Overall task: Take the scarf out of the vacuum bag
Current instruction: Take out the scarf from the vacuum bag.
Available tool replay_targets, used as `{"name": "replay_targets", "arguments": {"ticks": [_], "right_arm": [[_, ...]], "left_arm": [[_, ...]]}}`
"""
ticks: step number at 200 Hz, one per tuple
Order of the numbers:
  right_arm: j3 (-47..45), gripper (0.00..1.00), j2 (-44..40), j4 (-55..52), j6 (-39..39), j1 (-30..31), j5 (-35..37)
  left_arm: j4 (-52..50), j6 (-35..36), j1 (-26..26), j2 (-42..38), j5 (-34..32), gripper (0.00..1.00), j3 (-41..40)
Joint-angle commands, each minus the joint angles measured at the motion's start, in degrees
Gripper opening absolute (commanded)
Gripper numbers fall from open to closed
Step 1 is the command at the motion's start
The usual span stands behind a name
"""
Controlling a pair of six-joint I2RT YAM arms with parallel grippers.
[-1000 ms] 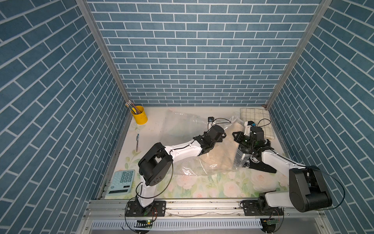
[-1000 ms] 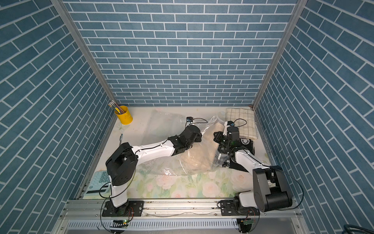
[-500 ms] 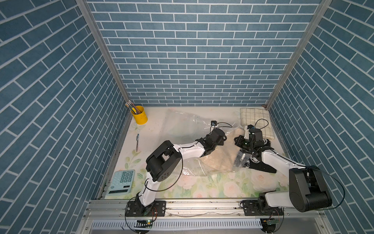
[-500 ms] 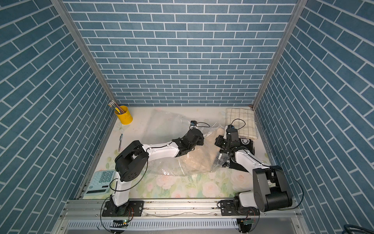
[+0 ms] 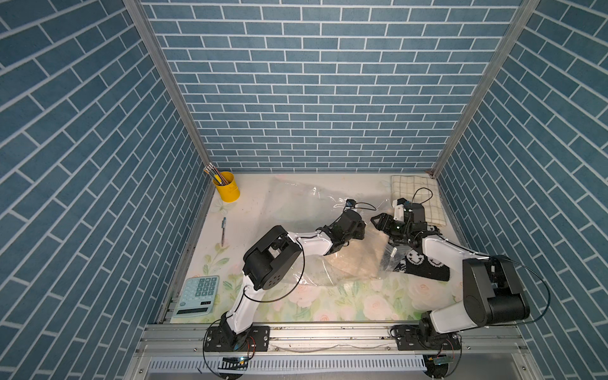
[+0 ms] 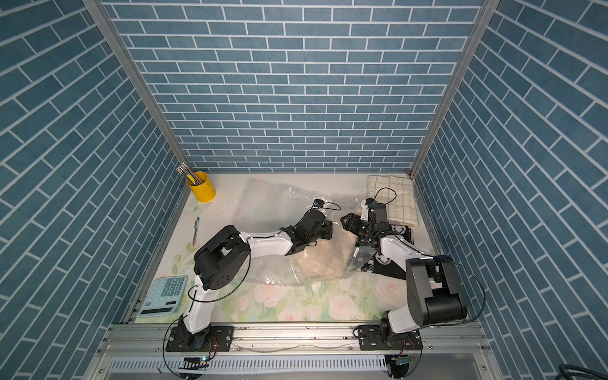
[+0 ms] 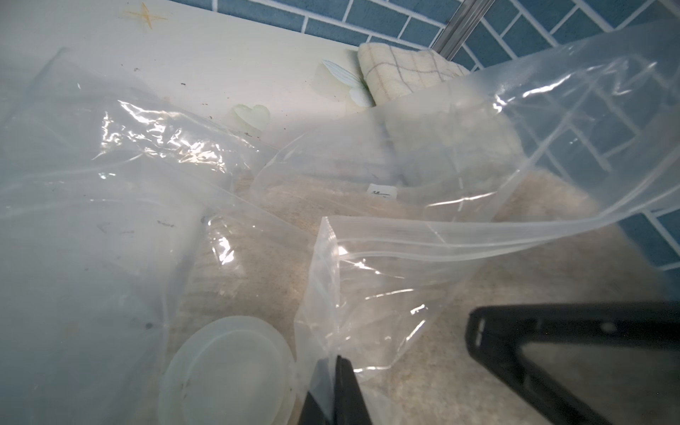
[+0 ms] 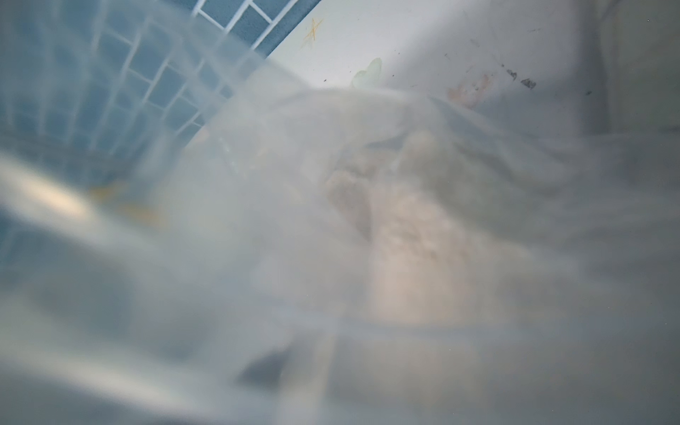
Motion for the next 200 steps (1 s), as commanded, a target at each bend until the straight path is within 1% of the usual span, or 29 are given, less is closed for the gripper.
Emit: {"name": "replay_targets", "arguments": {"ticks": [1, 23, 73, 79, 89, 108, 127, 144, 179, 200], "right_arm": [[1.89, 0.65, 2.62, -1.77, -2.28, 0.12, -2.83], [2.27, 0.63, 5.00, -0.15, -1.83, 0.77, -4.13], [1.99, 0.49, 9.37, 4.75, -0.20, 2.07, -7.22], [1.79, 0.46, 9.63, 5.81, 0.21, 2.06, -7.87], [1.31, 0.37, 9.89, 7.21, 0.92, 2.07, -8.94], [1.45, 0.18, 10.07, 8.03, 1.35, 2.05, -9.67], [1.71, 0.07, 9.46, 7.44, 1.10, 2.13, -9.76], [2.12, 0.00, 8.83, 6.06, -0.01, 2.09, -9.30], [1.99, 0.00, 8.28, 4.49, -1.46, 2.07, -9.11], [0.82, 0.00, 7.56, 5.06, -1.77, 1.96, -9.07]], "left_arm": [[-0.34, 2.08, -0.35, 1.88, 3.74, 0.00, -0.55], [-1.06, 2.76, -0.36, 2.29, 3.74, 0.00, 0.01], [-1.37, 2.87, -0.35, 2.81, 3.77, 0.00, 0.16], [-1.30, 2.89, -0.35, 2.84, 3.95, 0.00, 0.16], [-1.24, 2.95, -0.35, 2.84, 4.05, 0.00, -0.08], [-1.30, 3.04, -0.35, 2.65, 3.45, 0.00, -0.27], [-1.96, 3.34, -0.35, 1.77, 1.90, 0.00, -0.33], [-3.14, 3.82, -0.41, -0.17, -1.10, 0.00, -0.11], [-6.22, 5.90, -0.61, -7.08, -8.07, 0.00, 1.56], [-7.76, 7.07, -0.74, -10.50, -9.99, 0.00, 3.14]]}}
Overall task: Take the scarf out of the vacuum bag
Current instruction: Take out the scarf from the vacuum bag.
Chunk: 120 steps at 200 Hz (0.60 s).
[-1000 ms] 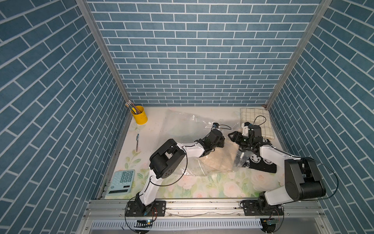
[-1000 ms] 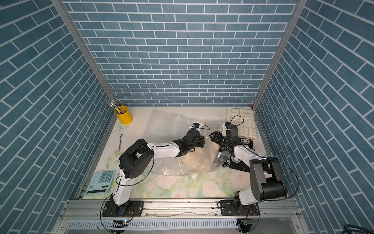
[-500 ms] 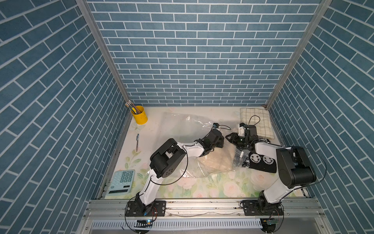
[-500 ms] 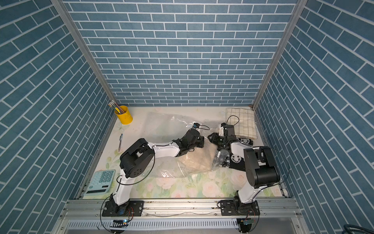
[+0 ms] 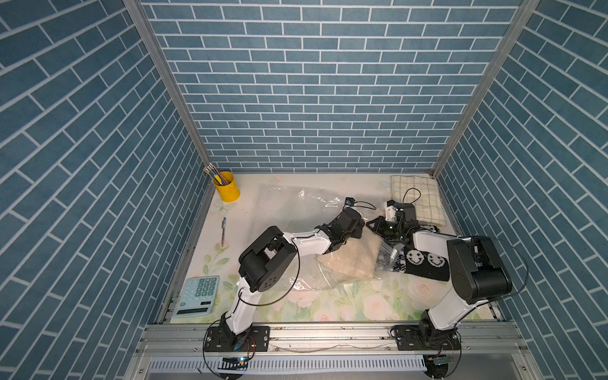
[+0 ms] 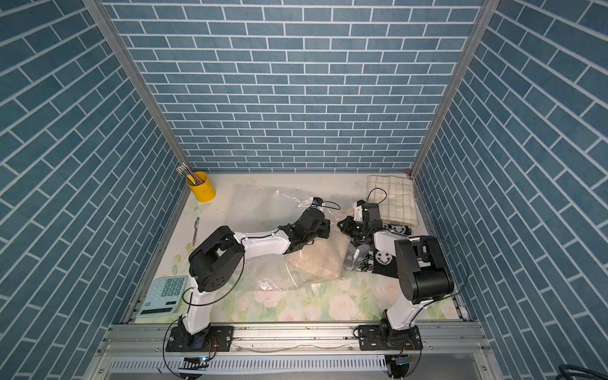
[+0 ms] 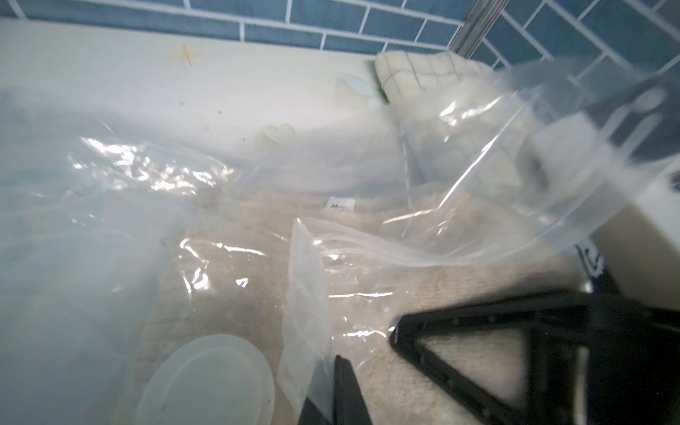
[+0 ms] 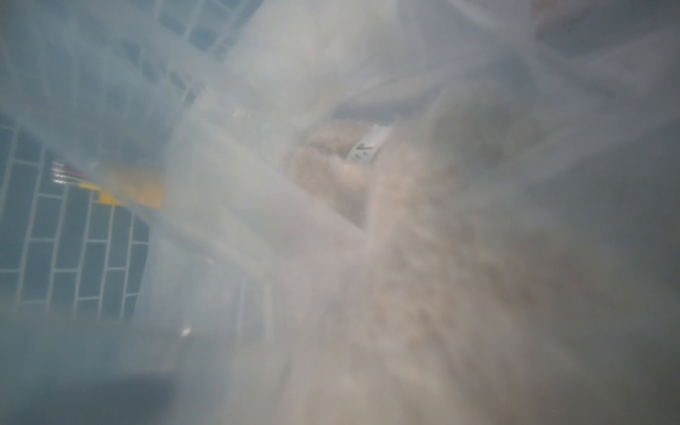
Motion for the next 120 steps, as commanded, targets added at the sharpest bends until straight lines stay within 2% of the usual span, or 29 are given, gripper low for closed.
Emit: {"name": "replay_targets", "arguments": {"ticks": [1, 19, 26, 30, 45, 89, 120], "right_arm": [[-0.63, 0.00, -1.60, -0.76, -2.38, 0.61, -2.10], [-1.24, 0.00, -1.81, -0.28, -2.68, 0.61, -3.26], [-1.42, 0.10, -1.74, 0.20, -2.75, 0.62, -4.29], [-1.57, 0.11, -1.77, 0.47, -2.80, 0.61, -4.90], [-2.43, 0.00, -2.40, 1.34, -2.59, 0.61, -4.96], [-3.90, 0.00, -3.64, 3.65, -1.60, 0.51, -3.97], [-3.42, 0.00, -6.41, 2.72, -3.30, 1.00, 0.02]], "left_arm": [[-2.16, 2.57, -0.59, -5.64, -3.99, 0.00, 3.06], [-2.54, 3.11, -0.72, -7.83, -3.00, 0.00, 3.76], [-2.46, 3.08, -0.74, -8.73, -2.64, 0.00, 3.61], [-2.45, 3.05, -0.74, -9.12, -2.32, 0.00, 3.59], [-2.63, 3.06, -0.89, -10.53, -2.24, 0.00, 3.61], [-4.34, 3.48, -1.27, -12.53, -3.65, 0.00, 4.94], [-5.60, 3.38, -1.67, -12.25, -3.60, 0.00, 5.63]]}}
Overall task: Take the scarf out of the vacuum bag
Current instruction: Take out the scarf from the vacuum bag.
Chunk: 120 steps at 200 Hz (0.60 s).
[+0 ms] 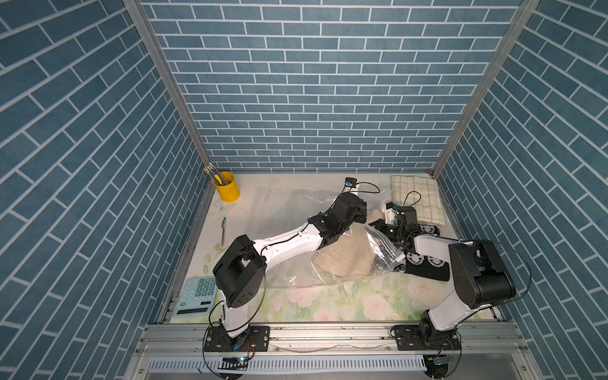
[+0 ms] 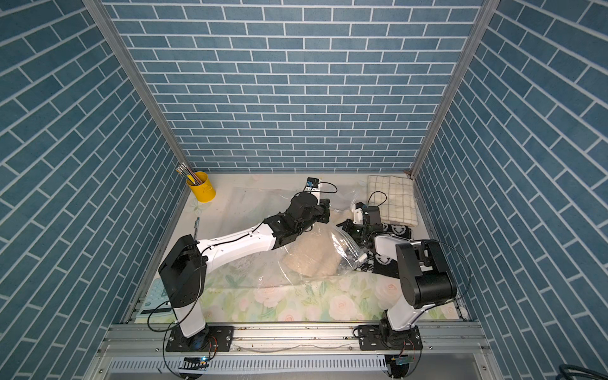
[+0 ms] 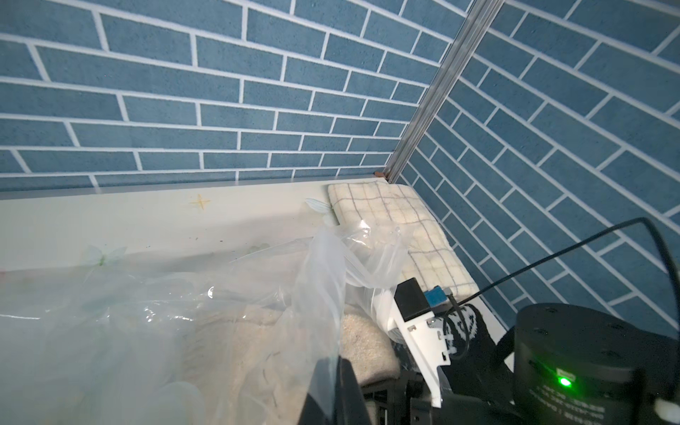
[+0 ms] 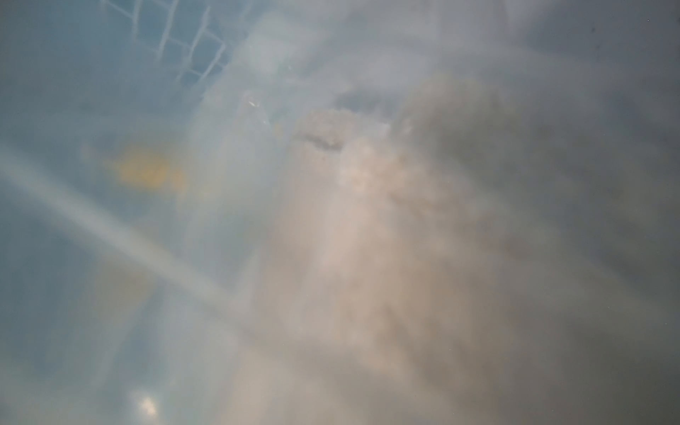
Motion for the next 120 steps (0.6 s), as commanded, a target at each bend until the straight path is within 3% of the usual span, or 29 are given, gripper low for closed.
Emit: {"name": "replay_targets", "arguments": {"ticks": [1, 120], "right_arm": [[-0.10, 0.00, -3.68, 0.53, -2.86, 0.74, 2.41], [-2.25, 0.00, -15.73, -4.58, -8.24, 1.61, 14.27]], "left_arm": [[-1.17, 0.84, -0.40, -0.86, -1.09, 0.00, 1.71], [-3.41, -0.35, -1.69, -0.11, -1.45, 0.00, 4.64]]}}
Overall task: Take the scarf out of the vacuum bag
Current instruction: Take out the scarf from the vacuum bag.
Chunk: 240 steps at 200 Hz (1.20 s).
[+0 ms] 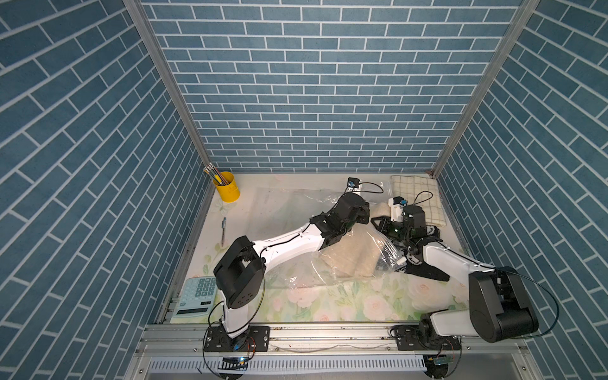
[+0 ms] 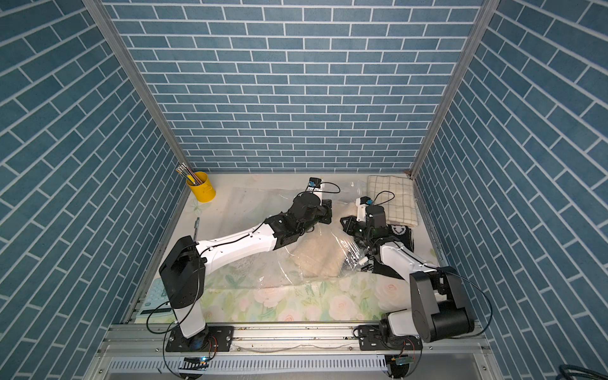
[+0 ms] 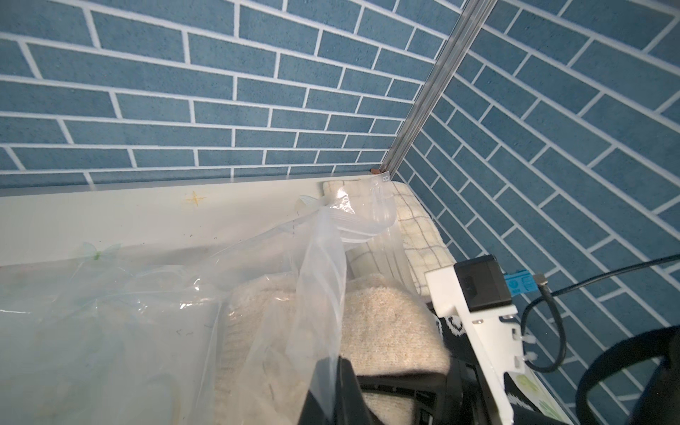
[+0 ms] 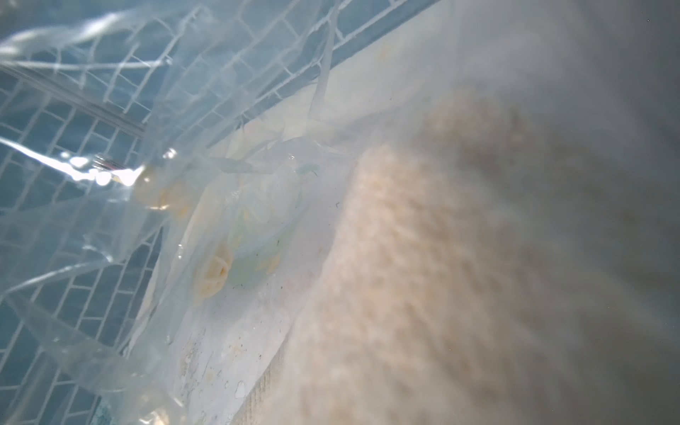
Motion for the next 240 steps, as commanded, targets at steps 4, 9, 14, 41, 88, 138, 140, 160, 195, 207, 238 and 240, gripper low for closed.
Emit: {"name": "replay_targets", "arguments": {"ticks": [4, 9, 14, 41, 88, 138, 140, 160, 195, 207, 238, 240], "right_arm": [[0.52, 0.00, -2.16, -2.14, -3.46, 0.22, 4.26], [0.49, 0.00, -2.27, -2.29, -3.58, 0.24, 4.36], [0.54, 0.00, -2.37, -2.49, -3.69, 0.21, 4.57], [0.80, 0.00, -3.21, -3.74, -4.14, 0.29, 5.99], [0.59, 0.00, -6.28, -6.28, -4.61, 0.37, 9.59], [0.28, 0.00, -9.94, -7.23, -5.07, 0.37, 11.15], [0.28, 0.00, -9.94, -7.28, -5.07, 0.33, 11.15], [0.44, 0.00, -10.59, -7.46, -5.10, 0.37, 11.36], [0.44, 0.00, -11.00, -7.83, -5.08, 0.37, 11.52], [0.03, 0.00, -10.93, -7.61, -4.97, 0.37, 11.67], [-0.68, 0.00, -10.08, -6.87, -4.81, 0.34, 11.49], [-0.69, 0.00, -10.00, -6.86, -4.81, 0.37, 11.50]], "left_arm": [[-1.11, 0.44, -0.36, -0.07, -0.92, 0.00, 2.67], [-1.21, 0.46, -0.36, 0.02, -0.92, 0.00, 2.76], [-1.25, 0.43, -0.36, 0.05, -1.01, 0.00, 2.89], [-1.60, -0.06, -0.36, 1.29, -0.74, 0.00, 3.52], [-2.35, -1.75, -0.36, 3.52, -1.27, 0.00, 4.42], [-5.61, -3.84, -0.10, 5.85, -1.93, 0.00, 6.32], [-5.70, -3.87, -0.10, 5.90, -1.89, 0.00, 6.37], [-5.99, -4.54, 0.01, 6.39, -1.76, 0.00, 6.68], [-5.96, -4.56, -0.01, 5.99, -1.88, 0.00, 6.52], [-6.09, -4.57, -0.01, 5.96, -2.14, 0.00, 6.49], [-6.05, -5.05, 0.08, 5.58, -2.17, 0.00, 6.20], [-6.01, -5.05, 0.08, 5.59, -2.15, 0.00, 6.19]]}}
